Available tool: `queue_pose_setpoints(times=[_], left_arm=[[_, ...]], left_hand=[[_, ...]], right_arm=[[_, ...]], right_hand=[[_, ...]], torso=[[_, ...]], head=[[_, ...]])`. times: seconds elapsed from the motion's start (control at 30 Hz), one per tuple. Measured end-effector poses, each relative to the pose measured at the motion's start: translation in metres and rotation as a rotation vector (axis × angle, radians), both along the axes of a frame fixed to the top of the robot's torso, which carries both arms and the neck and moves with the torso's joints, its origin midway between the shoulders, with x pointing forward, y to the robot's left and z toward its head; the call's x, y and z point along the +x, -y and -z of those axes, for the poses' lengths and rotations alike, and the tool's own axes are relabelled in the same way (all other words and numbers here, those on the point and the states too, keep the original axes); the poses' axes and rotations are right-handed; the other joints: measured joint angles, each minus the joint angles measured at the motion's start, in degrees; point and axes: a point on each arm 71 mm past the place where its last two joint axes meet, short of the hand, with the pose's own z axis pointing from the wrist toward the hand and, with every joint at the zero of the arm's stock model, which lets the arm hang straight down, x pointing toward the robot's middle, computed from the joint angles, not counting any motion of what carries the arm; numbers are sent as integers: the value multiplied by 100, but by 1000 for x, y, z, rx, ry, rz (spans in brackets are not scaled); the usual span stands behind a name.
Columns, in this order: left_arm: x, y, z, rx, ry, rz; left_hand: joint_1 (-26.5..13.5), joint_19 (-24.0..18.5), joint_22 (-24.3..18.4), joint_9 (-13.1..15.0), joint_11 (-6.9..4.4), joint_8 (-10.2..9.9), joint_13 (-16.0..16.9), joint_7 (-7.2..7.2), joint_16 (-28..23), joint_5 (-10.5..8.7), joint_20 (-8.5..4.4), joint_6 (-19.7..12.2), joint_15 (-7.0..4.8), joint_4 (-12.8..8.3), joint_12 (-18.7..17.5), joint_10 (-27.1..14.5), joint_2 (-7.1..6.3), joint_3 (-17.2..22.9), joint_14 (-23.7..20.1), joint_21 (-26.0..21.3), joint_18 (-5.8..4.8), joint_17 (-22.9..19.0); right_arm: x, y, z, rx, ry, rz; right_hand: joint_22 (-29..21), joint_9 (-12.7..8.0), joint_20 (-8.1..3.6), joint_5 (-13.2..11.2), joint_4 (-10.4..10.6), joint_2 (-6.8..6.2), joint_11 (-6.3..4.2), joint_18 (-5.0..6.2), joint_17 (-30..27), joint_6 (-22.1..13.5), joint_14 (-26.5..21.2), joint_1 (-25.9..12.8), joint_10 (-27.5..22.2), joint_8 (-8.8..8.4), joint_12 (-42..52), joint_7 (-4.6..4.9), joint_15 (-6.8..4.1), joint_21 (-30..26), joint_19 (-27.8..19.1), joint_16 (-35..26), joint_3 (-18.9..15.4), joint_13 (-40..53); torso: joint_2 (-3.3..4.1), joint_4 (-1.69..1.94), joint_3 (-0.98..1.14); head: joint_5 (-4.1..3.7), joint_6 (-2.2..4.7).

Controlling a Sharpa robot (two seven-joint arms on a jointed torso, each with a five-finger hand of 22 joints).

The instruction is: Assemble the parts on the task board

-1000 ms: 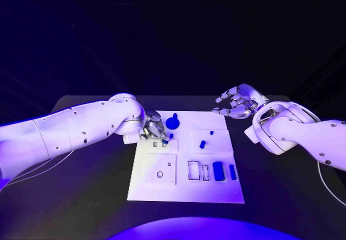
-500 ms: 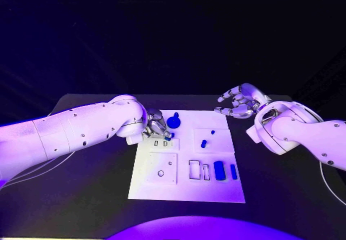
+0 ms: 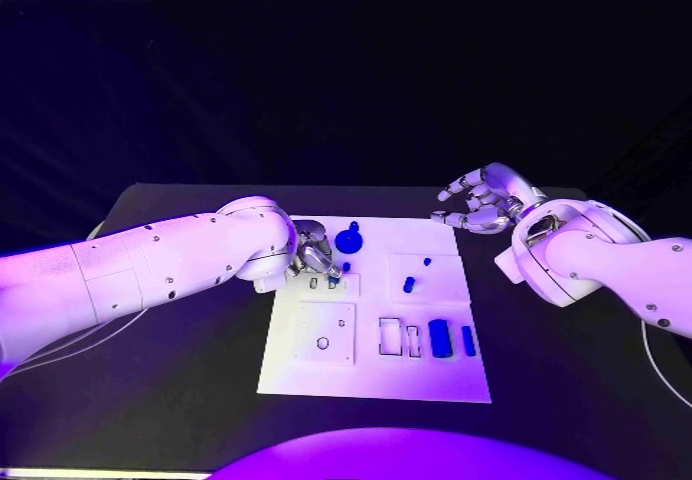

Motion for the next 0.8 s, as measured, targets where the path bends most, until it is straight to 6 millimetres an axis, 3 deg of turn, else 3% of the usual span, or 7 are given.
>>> queue_pose_setpoints(times=[0.8], left_arm=[[-4, -5, 5, 48, -9, 26]], left_hand=[[-84, -1, 14, 104, -27, 32, 20, -39, 0, 63, 0, 40, 1, 0, 22, 28, -39, 0, 0, 0, 1, 0]], right_arm=[[0, 1, 1, -1, -1, 3]], right_hand=[[1, -1, 0, 0, 0, 0, 0, 0, 4, 0, 0, 0, 0, 0, 0, 0, 0, -29, 0, -27, 0, -1]], torso=[[8, -7, -4]], head=[[16, -14]])
